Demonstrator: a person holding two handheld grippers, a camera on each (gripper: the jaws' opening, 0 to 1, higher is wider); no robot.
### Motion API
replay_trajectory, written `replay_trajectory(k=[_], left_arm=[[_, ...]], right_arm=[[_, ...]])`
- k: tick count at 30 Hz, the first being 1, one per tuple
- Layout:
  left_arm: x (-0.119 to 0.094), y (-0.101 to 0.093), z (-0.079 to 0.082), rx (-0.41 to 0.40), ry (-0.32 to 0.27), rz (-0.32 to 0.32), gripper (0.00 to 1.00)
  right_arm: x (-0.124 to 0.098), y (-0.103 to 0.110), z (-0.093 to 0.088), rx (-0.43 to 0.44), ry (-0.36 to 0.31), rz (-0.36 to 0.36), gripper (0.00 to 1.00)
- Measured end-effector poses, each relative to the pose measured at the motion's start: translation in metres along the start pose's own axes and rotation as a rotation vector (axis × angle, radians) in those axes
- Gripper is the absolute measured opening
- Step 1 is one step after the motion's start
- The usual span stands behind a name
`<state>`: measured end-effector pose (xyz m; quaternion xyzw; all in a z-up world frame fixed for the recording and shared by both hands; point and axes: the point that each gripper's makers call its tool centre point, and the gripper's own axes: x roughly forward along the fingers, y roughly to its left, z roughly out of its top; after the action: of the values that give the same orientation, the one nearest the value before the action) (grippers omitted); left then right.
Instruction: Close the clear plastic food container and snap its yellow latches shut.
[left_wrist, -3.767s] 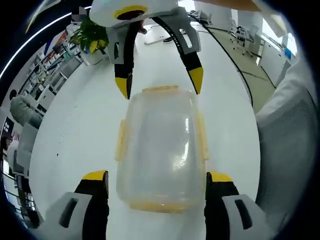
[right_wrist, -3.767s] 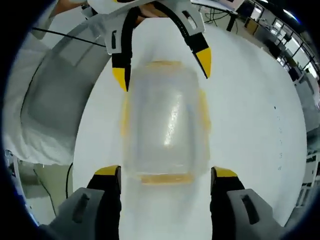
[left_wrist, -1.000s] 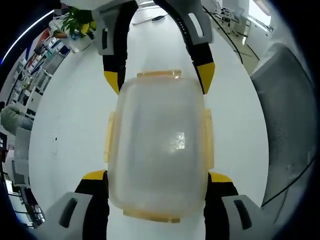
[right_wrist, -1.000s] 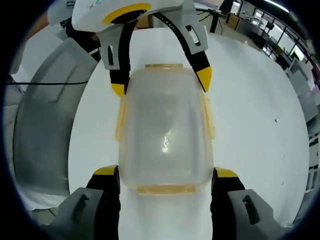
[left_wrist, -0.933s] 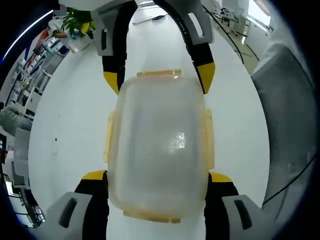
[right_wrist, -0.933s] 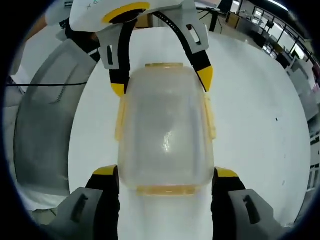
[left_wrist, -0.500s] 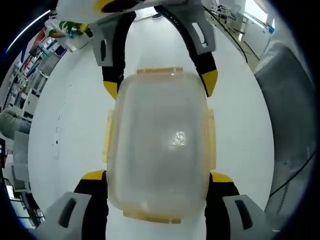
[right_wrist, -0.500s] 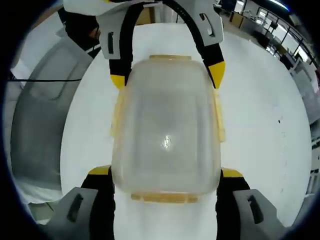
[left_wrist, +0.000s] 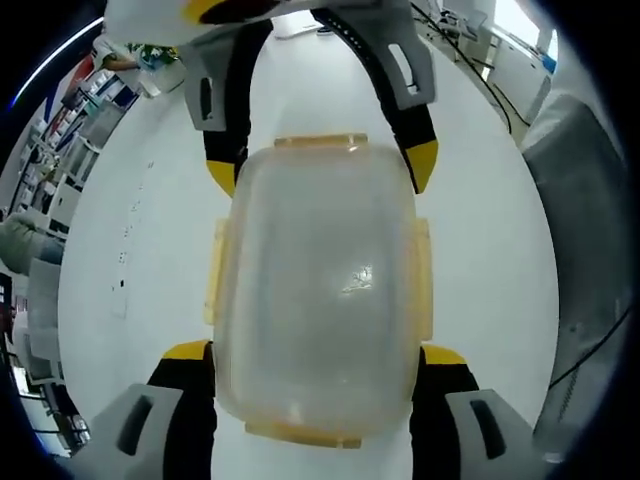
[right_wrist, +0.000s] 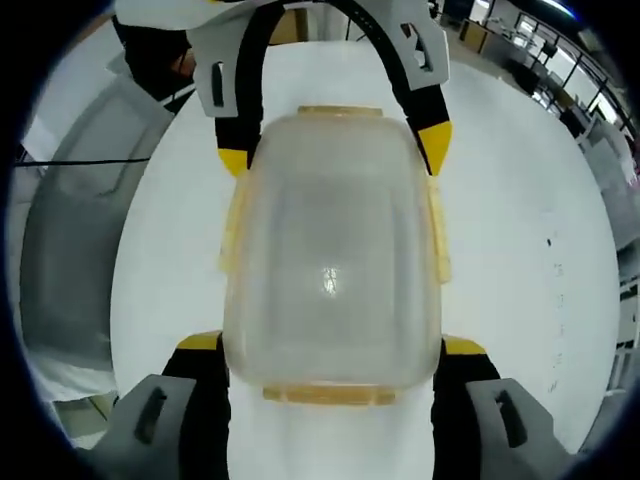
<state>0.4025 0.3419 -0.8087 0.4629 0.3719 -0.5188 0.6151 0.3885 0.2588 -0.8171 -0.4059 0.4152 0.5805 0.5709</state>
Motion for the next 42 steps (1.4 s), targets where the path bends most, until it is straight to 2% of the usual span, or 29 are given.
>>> replay_trajectory(k=[18,23,25,26,28,32,34,36,37,38,42], left_arm=[[0.002,0.01,0.001,-0.012,0.01,0.014,0.77],[0.002,0.011,0.001,-0.027,0.001,0.026,0.77],[0.002,0.011,0.003,-0.06,-0.016,0.036,0.78],[0.002,0.011,0.007,-0.103,-0.054,0.05,0.78],[0.0,0.01,0.01,-0.131,-0.085,0.051,0.78],[-0.004,0.006,0.007,-0.159,-0.1,0.058,0.77],[-0.006,0.004,0.007,-0.183,-0.115,0.064,0.77],[-0.01,0.001,0.006,-0.219,-0.125,0.057,0.76],[-0.014,0.0,0.008,-0.276,-0.146,0.055,0.75],[-0.018,0.001,0.008,-0.299,-0.157,0.063,0.73],[-0.035,0.002,0.002,-0.314,-0.17,0.112,0.71]], right_arm=[[-0.001,-0.011,-0.002,-0.007,0.016,-0.007,0.81],[0.001,-0.013,-0.004,-0.026,0.036,-0.031,0.83],[0.003,-0.015,-0.008,-0.023,0.05,-0.047,0.84],[0.002,-0.015,-0.009,-0.022,0.05,-0.05,0.84],[-0.001,-0.015,-0.012,-0.009,0.047,-0.051,0.83],[-0.009,-0.013,-0.017,0.028,0.051,-0.046,0.75],[-0.016,-0.013,-0.018,0.03,0.044,-0.066,0.72],[-0.022,-0.014,-0.02,0.049,0.043,-0.089,0.74],[-0.027,-0.012,-0.021,0.061,0.04,-0.093,0.76],[-0.031,-0.01,-0.022,0.071,0.035,-0.098,0.79],[-0.045,-0.002,-0.019,0.13,-0.02,-0.13,0.78]])
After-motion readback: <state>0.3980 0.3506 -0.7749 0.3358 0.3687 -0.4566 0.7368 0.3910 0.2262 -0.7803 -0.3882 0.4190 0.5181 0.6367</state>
